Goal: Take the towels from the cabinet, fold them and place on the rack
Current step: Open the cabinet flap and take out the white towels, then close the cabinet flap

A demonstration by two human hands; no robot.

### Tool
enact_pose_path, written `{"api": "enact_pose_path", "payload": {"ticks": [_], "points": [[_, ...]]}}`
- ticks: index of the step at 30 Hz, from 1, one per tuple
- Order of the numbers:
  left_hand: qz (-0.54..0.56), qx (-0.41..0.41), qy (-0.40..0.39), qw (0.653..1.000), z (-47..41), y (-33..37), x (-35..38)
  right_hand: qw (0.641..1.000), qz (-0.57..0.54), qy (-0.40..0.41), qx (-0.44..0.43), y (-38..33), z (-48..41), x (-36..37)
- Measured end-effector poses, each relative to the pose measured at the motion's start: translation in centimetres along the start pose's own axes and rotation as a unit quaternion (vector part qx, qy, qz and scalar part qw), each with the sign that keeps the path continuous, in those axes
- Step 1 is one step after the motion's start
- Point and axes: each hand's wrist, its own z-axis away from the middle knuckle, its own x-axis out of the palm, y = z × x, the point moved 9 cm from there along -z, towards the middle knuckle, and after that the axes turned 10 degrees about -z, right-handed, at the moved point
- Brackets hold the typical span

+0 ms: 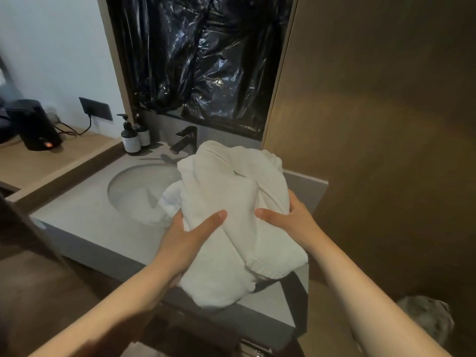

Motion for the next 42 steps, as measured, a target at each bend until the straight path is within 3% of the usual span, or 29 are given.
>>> {"api": "enact_pose_path", "payload": {"ticks": [3,7,11,16,19,21,23,26,29,31,33,36,42], "points": [[-0.002,-0.015,-0.023,1.0,-3.5,-2.1,1.8,0.999,0.016,0.001,0.035,2.1,-2.8,-0.6],[-0.005,-0.113,-0.075,0.991,-6.9,-6.4,5.5,0.996,0.054,0.021,0.071,5.4,-5.2,-2.5],[-0.072,-0.16,-0.104,0.979,-8.5,-9.9,8.4,0.994,0.027,0.041,0.097,7.9,-3.9,-3.5],[-0.122,-0.155,-0.145,0.97,-9.7,-9.5,10.4,0.978,0.053,0.162,0.121,11.0,-0.3,-5.3],[-0.176,-0.143,-0.22,0.949,-9.0,-8.3,9.6,0.963,0.058,0.217,0.148,12.2,2.0,-4.3],[-0.292,-0.073,-0.27,0.915,-8.9,-6.6,8.3,0.957,0.036,0.236,0.167,12.8,3.1,-3.2],[-0.403,0.022,-0.237,0.884,-9.7,-4.2,6.4,0.951,0.018,0.252,0.178,13.1,3.7,-2.4],[-0.411,0.211,-0.155,0.873,-10.1,0.0,5.3,0.941,0.021,0.273,0.199,13.1,4.4,-1.7],[-0.437,0.366,-0.196,0.798,-9.1,1.1,7.1,0.943,-0.006,0.279,0.182,12.7,5.2,-0.7],[-0.484,0.399,-0.229,0.744,-9.1,0.0,8.4,0.947,-0.024,0.266,0.176,12.7,5.6,0.6],[-0.501,0.408,-0.257,0.719,-9.7,-1.4,9.4,0.953,-0.019,0.242,0.18,13.1,5.8,2.0],[-0.502,0.4,-0.285,0.712,-11.1,-2.4,10.5,0.959,0.049,0.21,0.186,13.6,5.6,3.1],[-0.502,0.428,-0.291,0.693,-12.3,-3.1,13.0,0.946,0.127,0.226,0.193,14.5,5.2,1.8]]}}
